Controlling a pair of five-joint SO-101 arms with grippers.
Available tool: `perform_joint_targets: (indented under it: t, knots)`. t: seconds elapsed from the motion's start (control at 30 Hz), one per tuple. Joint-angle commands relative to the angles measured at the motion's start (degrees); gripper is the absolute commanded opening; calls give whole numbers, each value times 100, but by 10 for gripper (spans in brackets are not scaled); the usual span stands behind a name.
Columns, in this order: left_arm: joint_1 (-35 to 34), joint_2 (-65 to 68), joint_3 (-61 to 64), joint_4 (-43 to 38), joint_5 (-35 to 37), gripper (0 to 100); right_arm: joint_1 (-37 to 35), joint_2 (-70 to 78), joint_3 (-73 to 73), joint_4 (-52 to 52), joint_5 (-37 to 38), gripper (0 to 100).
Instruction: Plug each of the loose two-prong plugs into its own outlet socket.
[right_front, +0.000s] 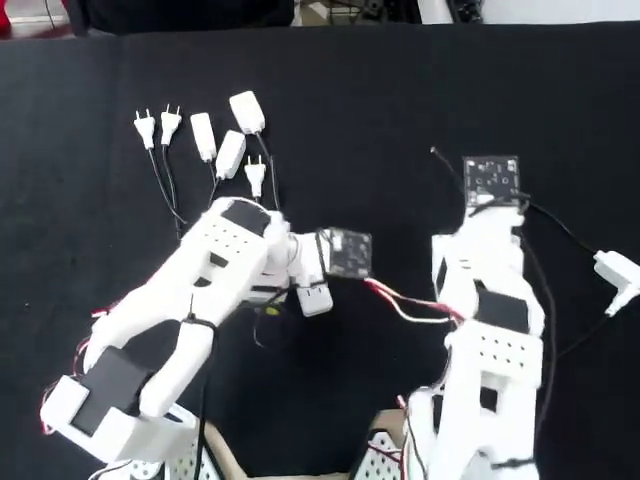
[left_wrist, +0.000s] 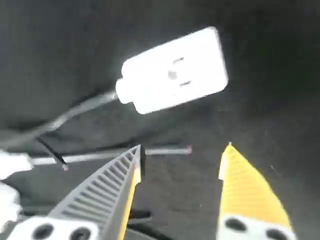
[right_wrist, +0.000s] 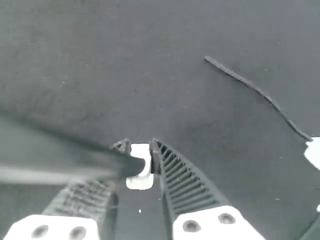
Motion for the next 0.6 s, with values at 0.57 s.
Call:
perform_joint_targets:
  t: [0.57]
  knots:
    - [945, 686, -48, -1415, -1662, 258, 325, -1112, 268, 158, 202, 11]
